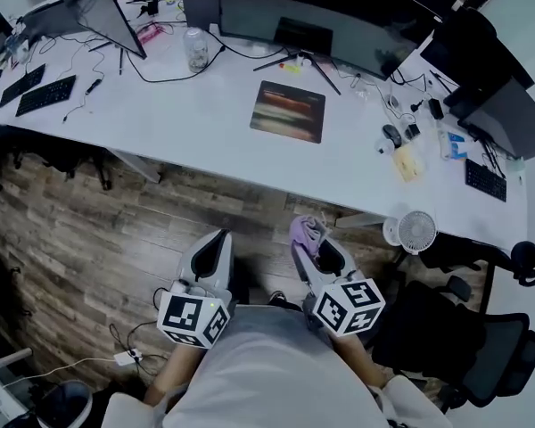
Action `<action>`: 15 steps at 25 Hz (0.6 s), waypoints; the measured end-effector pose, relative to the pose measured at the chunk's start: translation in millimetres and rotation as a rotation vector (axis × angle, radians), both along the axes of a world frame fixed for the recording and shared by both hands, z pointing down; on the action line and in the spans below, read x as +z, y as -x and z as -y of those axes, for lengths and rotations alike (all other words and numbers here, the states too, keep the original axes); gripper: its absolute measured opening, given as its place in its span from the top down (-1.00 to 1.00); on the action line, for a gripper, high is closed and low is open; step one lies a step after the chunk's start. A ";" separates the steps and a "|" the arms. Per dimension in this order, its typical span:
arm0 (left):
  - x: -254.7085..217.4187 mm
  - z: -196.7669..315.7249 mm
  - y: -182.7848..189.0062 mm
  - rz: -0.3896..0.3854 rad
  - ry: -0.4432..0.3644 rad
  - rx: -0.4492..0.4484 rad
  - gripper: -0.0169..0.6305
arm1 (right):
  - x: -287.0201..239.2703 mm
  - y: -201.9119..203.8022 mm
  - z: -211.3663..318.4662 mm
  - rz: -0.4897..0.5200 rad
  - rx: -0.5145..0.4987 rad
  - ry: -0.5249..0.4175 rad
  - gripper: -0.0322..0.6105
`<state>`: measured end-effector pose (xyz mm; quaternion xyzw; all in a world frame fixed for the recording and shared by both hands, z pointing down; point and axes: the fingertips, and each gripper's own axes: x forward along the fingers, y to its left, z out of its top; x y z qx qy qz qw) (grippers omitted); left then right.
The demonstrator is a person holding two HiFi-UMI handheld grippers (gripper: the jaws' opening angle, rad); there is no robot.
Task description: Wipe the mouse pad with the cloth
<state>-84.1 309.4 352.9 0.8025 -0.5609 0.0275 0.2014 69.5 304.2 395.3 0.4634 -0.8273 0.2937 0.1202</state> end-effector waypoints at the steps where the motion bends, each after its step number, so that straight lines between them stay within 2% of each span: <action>1: -2.1 7.3 5.5 0.000 -0.002 0.015 0.95 | -1.9 7.0 5.9 0.000 0.010 0.002 0.32; 9: -11.7 49.9 50.1 -0.009 -0.029 0.108 0.95 | -13.2 67.6 40.2 -0.005 0.043 -0.019 0.32; 15: -15.1 68.5 78.1 -0.016 -0.046 0.141 0.95 | -14.9 90.8 57.3 -0.026 0.079 -0.020 0.32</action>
